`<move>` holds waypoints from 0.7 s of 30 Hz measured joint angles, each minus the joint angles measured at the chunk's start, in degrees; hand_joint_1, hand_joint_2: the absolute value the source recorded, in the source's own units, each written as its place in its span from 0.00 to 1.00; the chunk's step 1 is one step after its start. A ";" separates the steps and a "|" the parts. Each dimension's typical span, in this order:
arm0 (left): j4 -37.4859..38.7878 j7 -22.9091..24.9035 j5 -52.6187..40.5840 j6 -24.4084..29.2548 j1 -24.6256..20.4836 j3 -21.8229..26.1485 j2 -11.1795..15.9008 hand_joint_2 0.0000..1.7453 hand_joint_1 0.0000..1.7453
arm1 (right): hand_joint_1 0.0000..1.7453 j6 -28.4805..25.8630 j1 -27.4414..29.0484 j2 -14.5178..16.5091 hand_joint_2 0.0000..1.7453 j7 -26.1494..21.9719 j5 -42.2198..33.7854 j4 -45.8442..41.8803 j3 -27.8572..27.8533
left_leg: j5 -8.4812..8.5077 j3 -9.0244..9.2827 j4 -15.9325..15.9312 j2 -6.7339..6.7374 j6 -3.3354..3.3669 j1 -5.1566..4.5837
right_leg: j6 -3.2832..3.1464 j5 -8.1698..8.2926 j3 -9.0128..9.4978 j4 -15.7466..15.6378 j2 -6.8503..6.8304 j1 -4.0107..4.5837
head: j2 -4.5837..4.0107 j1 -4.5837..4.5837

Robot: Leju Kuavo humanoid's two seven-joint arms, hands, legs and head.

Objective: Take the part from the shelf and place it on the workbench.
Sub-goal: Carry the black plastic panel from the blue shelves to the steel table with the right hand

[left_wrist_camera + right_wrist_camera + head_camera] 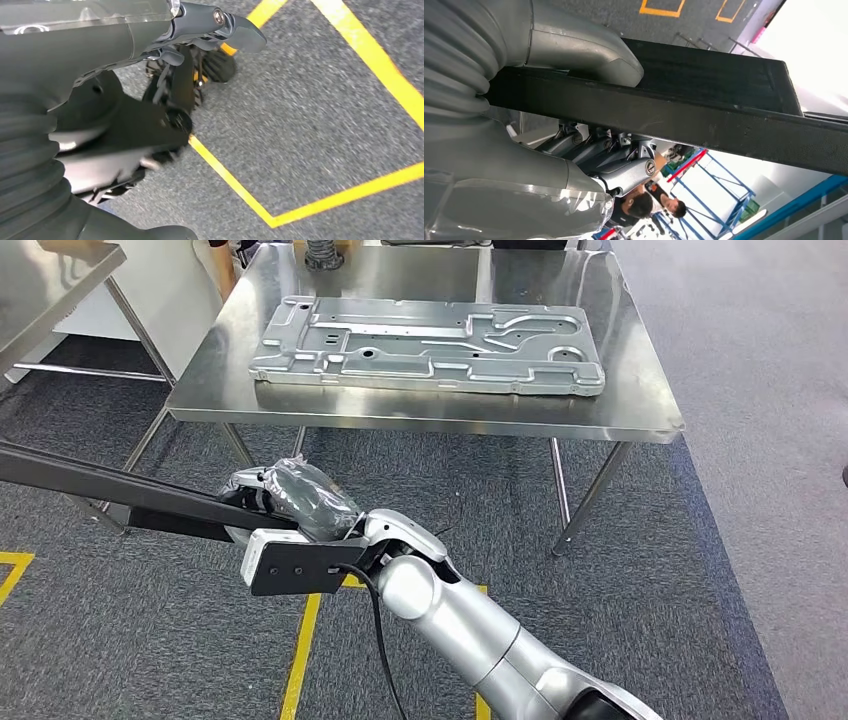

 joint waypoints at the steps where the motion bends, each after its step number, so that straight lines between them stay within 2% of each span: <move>1: 0.00 -0.01 0.01 -0.05 -0.04 -0.02 0.02 1.00 0.00 | 0.82 -0.09 -0.01 -0.01 1.00 0.08 0.10 -0.03 0.01 | 0.73 1.05 -2.38 -0.03 0.34 -0.06 | 0.25 -0.27 -0.03 0.26 0.02 0.10 | 0.00 -0.04; 2: 0.00 -0.01 0.01 -0.09 -0.07 -0.04 0.03 1.00 0.00 | 0.82 -0.14 -0.01 -0.02 1.00 0.18 0.22 -0.03 0.03 | 0.74 1.48 -3.42 -0.07 0.72 -0.14 | 0.47 -0.44 -0.13 0.44 0.04 0.22 | 0.01 -0.03; 4: 0.00 -0.01 0.04 -0.08 -0.07 -0.09 0.02 1.00 0.00 | 0.82 -0.19 -0.02 -0.03 1.00 0.37 0.39 -0.04 0.10 | 0.56 1.43 -3.52 -0.20 1.54 -0.20 | 0.88 -0.57 -0.25 0.49 0.04 0.28 | 0.01 0.04; 6: 0.00 -0.03 0.14 -0.04 -0.07 -0.15 0.00 1.00 0.00 | 0.82 -0.29 -0.15 -0.04 1.00 0.48 0.61 -0.10 0.16 | 0.50 1.66 -3.77 -0.20 2.21 -0.13 | 1.48 -1.54 -0.68 1.72 -0.03 0.13 | 0.01 0.21; 7: 0.00 -0.06 0.18 -0.04 -0.10 -0.18 -0.01 1.00 0.00 | 0.82 -0.39 -0.23 -0.05 1.00 0.50 0.73 -0.14 0.18 | 0.48 1.79 -3.90 -0.17 2.49 -0.05 | 1.80 -2.75 -1.71 3.91 -0.06 0.05 | 0.01 0.27; 9: 0.00 -0.11 0.25 -0.05 -0.13 -0.23 -0.01 1.00 0.00 | 0.82 -0.58 -0.31 -0.21 1.00 0.57 1.00 -0.15 0.21 | 0.33 1.89 -3.92 -0.14 2.84 -0.07 | 2.20 -5.95 -5.74 11.53 -0.11 -0.17 | 0.01 0.41; 10: 0.00 -0.14 0.29 -0.05 -0.10 -0.25 -0.01 1.00 0.00 | 0.82 -0.64 -0.27 -0.37 1.00 0.62 1.11 -0.13 0.22 | 0.25 1.92 -3.90 -0.14 2.92 -0.09 | 2.28 -7.07 -7.95 15.32 -0.11 -0.26 | 0.00 0.40; 11: 0.00 -0.17 0.34 -0.06 -0.05 -0.26 -0.01 1.00 0.00 | 0.82 -0.67 -0.22 -0.54 1.00 0.67 1.18 -0.11 0.22 | 0.16 1.99 -3.89 -0.17 2.97 -0.11 | 2.29 -7.19 -9.45 17.46 -0.11 -0.33 | 0.01 0.40; 12: 0.00 -0.20 0.38 -0.06 -0.02 -0.26 -0.01 1.00 0.00 | 0.82 -0.67 -0.18 -0.68 1.00 0.72 1.22 -0.10 0.22 | 0.05 2.12 -3.88 -0.23 2.96 -0.12 | 2.18 -6.07 -9.75 17.13 -0.11 -0.36 | 0.01 0.41; 13: 0.00 -0.22 0.39 -0.06 0.00 -0.27 -0.02 1.00 0.00 | 0.82 -0.67 -0.18 -0.77 1.00 0.74 1.24 -0.10 0.23 | -0.08 2.32 -3.88 -0.30 2.91 -0.14 | 1.96 -4.02 -8.91 14.56 -0.11 -0.35 | 0.01 0.42; 14: 0.00 -0.23 0.39 -0.06 0.00 -0.28 -0.04 1.00 0.00 | 0.82 -0.67 -0.22 -0.81 1.00 0.75 1.25 -0.10 0.24 | -0.23 2.56 -3.90 -0.37 2.80 -0.16 | 1.61 -1.48 -7.15 10.28 -0.11 -0.29 | 0.02 0.42; 15: 0.00 -0.24 0.39 -0.07 -0.02 -0.29 -0.11 1.00 0.00 | 0.82 -0.69 -0.30 -0.82 1.00 0.74 1.25 -0.11 0.25 | -0.38 2.74 -3.91 -0.42 2.63 -0.24 | 1.22 0.39 -5.32 6.09 -0.13 -0.12 | 0.01 0.36; 16: 0.00 -0.25 0.39 -0.07 -0.05 -0.30 -0.17 1.00 0.00 | 0.82 -0.73 -0.39 -0.82 1.00 0.74 1.26 -0.11 0.25 | -0.49 2.83 -3.95 -0.43 2.39 -0.27 | 0.91 1.54 -3.98 2.98 -0.16 0.07 | 0.01 0.31; 17: 0.00 -0.24 0.39 -0.08 -0.06 -0.31 -0.22 1.00 0.00 | 0.82 -0.79 -0.45 -0.83 1.00 0.75 1.31 -0.12 0.26 | -0.57 2.86 -4.01 -0.42 2.09 -0.25 | 0.67 1.99 -3.24 1.18 -0.14 0.29 | 0.01 0.27; 18: 0.00 -0.24 0.40 -0.08 -0.07 -0.31 -0.26 1.00 0.00 | 0.82 -0.87 -0.49 -0.84 1.00 0.80 1.40 -0.11 0.26 | -0.61 2.87 -4.09 -0.39 1.76 -0.21 | 0.53 1.80 -3.12 0.77 -0.12 0.47 | 0.01 0.24; 21: 0.00 -0.16 0.42 -0.08 -0.13 -0.35 -0.27 1.00 0.00 | 0.82 -1.19 -0.65 -0.87 1.00 0.93 1.83 -0.10 0.26 | -1.27 2.97 -3.62 -0.24 0.86 -0.14 | 0.03 1.98 -2.46 -0.17 -0.04 0.15 | 0.01 0.21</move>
